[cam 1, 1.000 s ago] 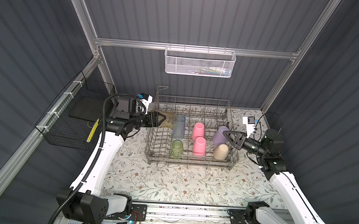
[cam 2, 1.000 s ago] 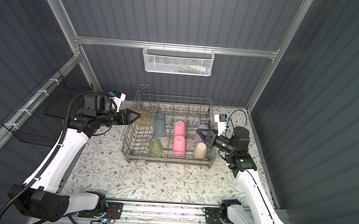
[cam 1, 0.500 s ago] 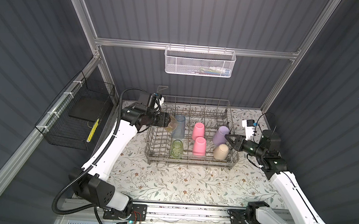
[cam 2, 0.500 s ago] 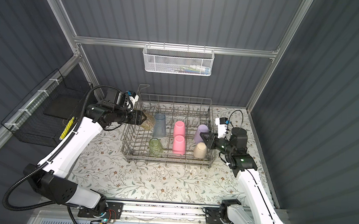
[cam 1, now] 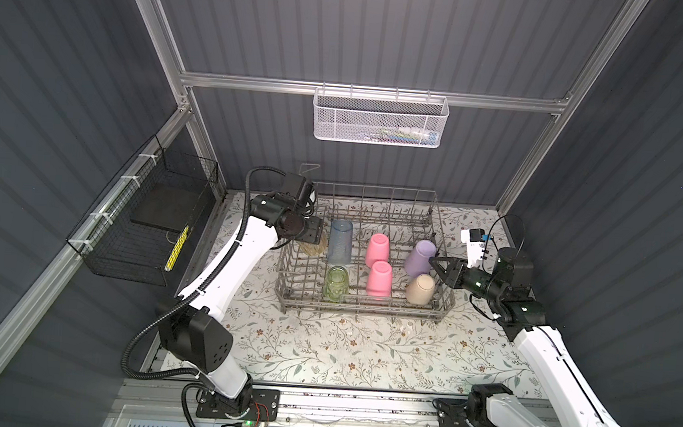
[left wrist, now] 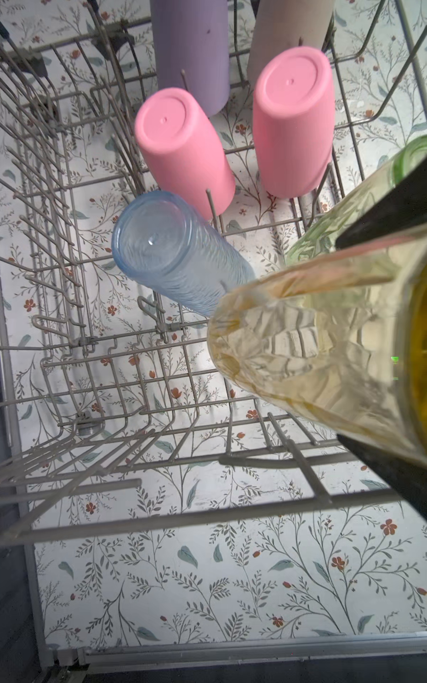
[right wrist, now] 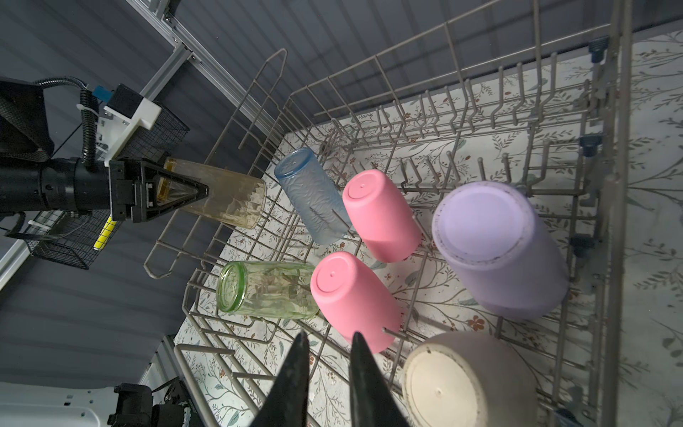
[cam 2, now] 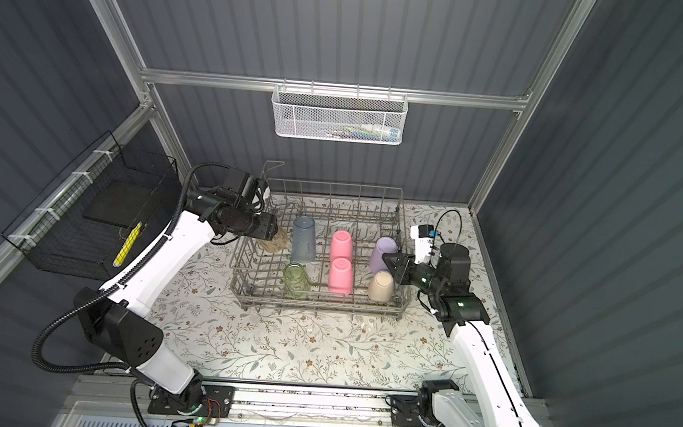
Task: Load the cups into the dish rack
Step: 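Turn the yellow cup upside down over the rack with the left gripper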
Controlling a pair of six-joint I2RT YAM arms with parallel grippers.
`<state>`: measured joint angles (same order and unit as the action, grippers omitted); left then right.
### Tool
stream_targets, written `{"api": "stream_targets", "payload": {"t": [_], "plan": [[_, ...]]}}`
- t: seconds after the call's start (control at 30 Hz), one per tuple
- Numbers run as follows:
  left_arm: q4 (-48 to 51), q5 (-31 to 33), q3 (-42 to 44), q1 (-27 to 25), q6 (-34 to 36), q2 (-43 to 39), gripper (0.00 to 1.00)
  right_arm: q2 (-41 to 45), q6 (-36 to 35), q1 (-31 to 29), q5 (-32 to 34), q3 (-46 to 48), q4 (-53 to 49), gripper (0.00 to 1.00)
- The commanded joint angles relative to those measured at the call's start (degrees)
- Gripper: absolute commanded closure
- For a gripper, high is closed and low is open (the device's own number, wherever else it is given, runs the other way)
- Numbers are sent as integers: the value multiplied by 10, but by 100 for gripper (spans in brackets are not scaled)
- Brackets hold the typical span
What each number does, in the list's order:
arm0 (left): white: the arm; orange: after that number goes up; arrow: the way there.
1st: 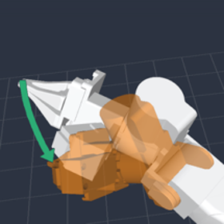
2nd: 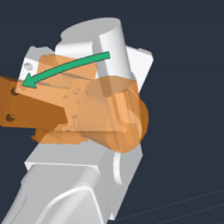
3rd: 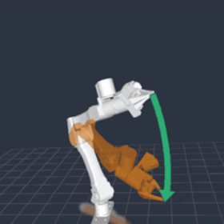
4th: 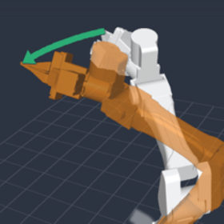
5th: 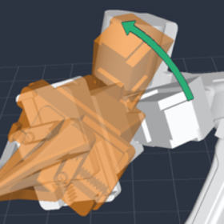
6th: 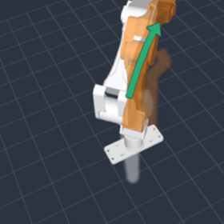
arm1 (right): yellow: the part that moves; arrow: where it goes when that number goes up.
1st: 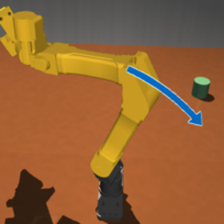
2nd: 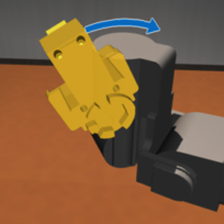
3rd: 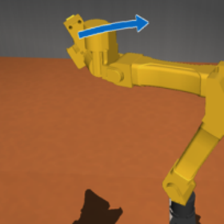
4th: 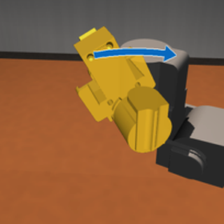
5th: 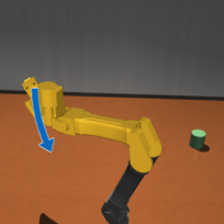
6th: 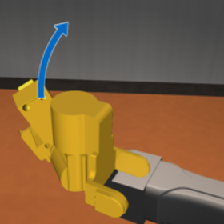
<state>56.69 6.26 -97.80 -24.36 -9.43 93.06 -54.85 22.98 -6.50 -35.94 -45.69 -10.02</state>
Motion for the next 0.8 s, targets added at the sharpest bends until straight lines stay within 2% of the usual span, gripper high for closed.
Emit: {"api": "stream_targets", "payload": {"t": [0.0, 0.2, 0.47, 0.77], "plan": [[11, 19, -20, -3, -3, 8, 65, -1, -11, 4, 4, -7, -7, 77], [11, 49, -20, -4, -9, 33, 66, -2, -11, 5, 5, -7, -7, 77], [1, 47, -4, -6, -20, 53, 66, -9, -11, 6, 3, -10, -6, 77], [2, 76, 1, -7, -27, 77, 67, -14, -12, 6, 3, -10, -5, 77]]}}
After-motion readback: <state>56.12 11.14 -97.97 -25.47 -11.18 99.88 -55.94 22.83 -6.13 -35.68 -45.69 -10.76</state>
